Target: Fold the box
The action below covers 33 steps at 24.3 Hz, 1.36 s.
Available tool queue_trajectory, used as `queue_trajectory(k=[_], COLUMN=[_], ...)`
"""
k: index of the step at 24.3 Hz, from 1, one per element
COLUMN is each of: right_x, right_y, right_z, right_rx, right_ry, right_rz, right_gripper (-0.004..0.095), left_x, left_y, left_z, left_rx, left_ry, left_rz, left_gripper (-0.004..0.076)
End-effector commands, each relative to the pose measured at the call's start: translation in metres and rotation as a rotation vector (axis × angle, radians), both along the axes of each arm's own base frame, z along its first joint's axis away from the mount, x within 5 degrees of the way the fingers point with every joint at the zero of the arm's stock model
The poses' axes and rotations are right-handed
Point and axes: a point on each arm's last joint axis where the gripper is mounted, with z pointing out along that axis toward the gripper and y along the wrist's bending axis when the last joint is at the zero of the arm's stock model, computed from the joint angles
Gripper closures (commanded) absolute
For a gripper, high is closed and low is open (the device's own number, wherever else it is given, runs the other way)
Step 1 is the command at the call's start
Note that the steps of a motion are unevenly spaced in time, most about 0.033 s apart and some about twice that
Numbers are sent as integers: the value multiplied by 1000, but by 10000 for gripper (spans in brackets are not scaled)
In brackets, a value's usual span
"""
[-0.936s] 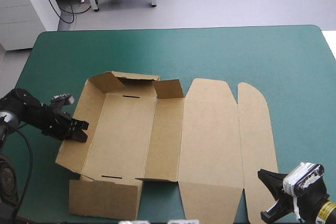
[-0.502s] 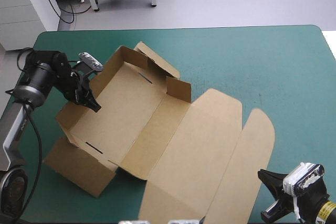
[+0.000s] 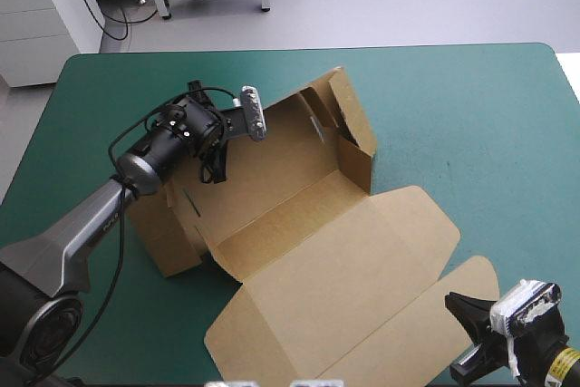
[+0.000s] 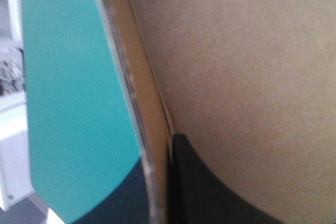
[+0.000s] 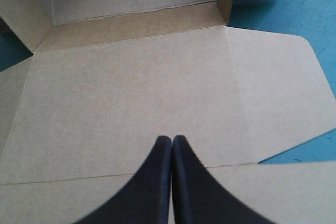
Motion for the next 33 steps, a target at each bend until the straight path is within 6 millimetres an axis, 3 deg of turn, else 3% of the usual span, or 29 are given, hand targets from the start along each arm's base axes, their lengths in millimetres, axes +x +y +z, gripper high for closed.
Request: queue_trajectory(k=[1,5,8,13,15,18,25,33], right_x=[2,2,2,3,3,4,4,5], right_y=[2,2,2,1,0,-1,-1,-2], right_z=[14,14,14,14,14,14,14,14], right_rx=[58,66,72,58,51,53,52,27], right_ry=[-67,-59,-54,-65,-72,-70,-71,-91], right_rz=[0,-4,-7,-13,-26,-45,-45,-46], right_gripper=[929,929,929,929,928,928,927,899], left_x=[-9,-21,-37,-75,-93,-102,-99,-104], left_y=[-23,-47,-65,-86,-85,-79,-64,-62], left_z=[34,40,33,32,36,33,-9,-19], left_rx=[-41,25,16,-17,-27,-42,68,3], left_ry=[-203,-289,-263,-268,-328,-387,-584,-601], left_rz=[-169,-284,-327,-399,-440,-459,-426,-350], left_gripper=[731,731,731,731,731,731,731,731])
